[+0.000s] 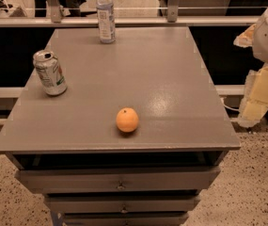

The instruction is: Pick orange

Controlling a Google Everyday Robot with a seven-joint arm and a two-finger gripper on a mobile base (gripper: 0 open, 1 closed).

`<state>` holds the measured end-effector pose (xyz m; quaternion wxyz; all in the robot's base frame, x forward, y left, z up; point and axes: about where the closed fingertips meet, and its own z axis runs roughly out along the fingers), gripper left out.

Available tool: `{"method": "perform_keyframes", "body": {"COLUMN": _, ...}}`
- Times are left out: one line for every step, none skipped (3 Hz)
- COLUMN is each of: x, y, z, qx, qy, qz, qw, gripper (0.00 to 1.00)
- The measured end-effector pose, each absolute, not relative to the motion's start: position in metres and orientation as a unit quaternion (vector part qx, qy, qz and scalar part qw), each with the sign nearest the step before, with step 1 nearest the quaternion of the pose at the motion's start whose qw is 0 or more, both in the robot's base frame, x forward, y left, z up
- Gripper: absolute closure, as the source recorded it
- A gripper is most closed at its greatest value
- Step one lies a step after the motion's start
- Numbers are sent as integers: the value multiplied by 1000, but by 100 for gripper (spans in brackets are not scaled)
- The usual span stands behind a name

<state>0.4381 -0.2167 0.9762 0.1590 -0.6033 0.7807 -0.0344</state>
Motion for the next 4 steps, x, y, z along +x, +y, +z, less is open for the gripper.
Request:
{"method": "perform_keyframes", "body": {"x": 438, "y": -217, "z": 976, "qx": -603, "qy": 781, "qz": -34, "qw": 159, "gripper": 0}}
{"method": "perform_keyframes", "body": {"x": 444, "y": -204, "z": 963, "qx": -600, "qy": 782, "qz": -15, "qw": 167, "gripper": 0}}
{"method": "perform_keyframes", "body": {"x": 448, "y": -171, "z": 940, "qx": -597, "qy": 779, "qz": 24, "qw": 189, "gripper": 0}}
{"method": "perform_keyframes", "body": {"x": 458, "y": -124, "z": 914, "qx": -589, "qy": 774, "qz": 71, "qw": 221, "gripper": 0}}
